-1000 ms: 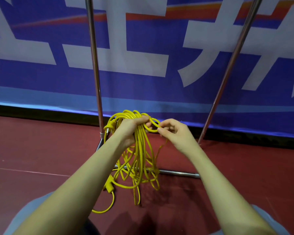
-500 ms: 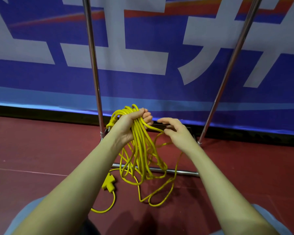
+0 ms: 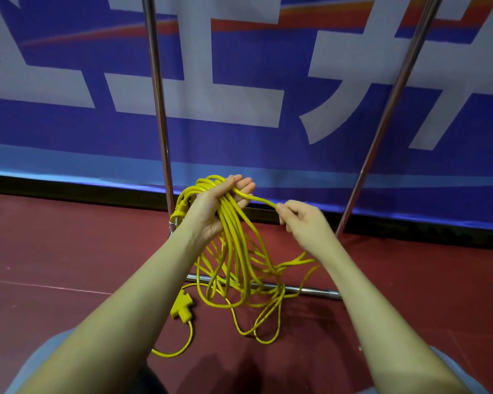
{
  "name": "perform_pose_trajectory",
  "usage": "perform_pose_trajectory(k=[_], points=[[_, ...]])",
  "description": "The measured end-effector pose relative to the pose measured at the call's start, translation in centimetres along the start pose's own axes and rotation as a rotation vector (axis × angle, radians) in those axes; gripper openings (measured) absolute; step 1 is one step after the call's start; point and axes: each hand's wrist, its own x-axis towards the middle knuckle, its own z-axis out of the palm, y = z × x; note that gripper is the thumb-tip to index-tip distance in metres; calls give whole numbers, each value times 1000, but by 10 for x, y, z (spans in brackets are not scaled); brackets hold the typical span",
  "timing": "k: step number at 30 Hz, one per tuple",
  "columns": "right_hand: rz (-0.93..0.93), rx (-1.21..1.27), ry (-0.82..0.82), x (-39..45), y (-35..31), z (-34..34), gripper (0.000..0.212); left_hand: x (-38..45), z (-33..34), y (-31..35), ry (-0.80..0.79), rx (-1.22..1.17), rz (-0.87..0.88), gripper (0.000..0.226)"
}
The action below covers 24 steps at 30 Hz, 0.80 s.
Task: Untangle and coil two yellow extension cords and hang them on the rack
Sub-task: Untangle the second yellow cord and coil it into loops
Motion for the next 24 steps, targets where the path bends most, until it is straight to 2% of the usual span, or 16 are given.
perform_pose_trajectory(k=[4, 10, 13, 16, 19, 24], points=[[10, 7, -96, 0, -8, 1, 40, -6, 7, -10, -14, -2, -14, 14], [181, -136, -248, -12, 17, -8, 47, 3, 1, 1, 18, -62, 54, 15], [175, 37, -223, -12, 27, -10, 38, 4, -3, 3, 51, -72, 45, 15], [178, 221, -137, -10, 16, -6, 38, 0, -2, -1, 60, -110, 49, 14], [192, 206, -93, -8, 1, -4, 45, -5, 2, -9, -18, -94, 88, 18], [187, 171, -171, -9, -9, 0, 47, -8, 11, -19, -94, -56, 110, 12]])
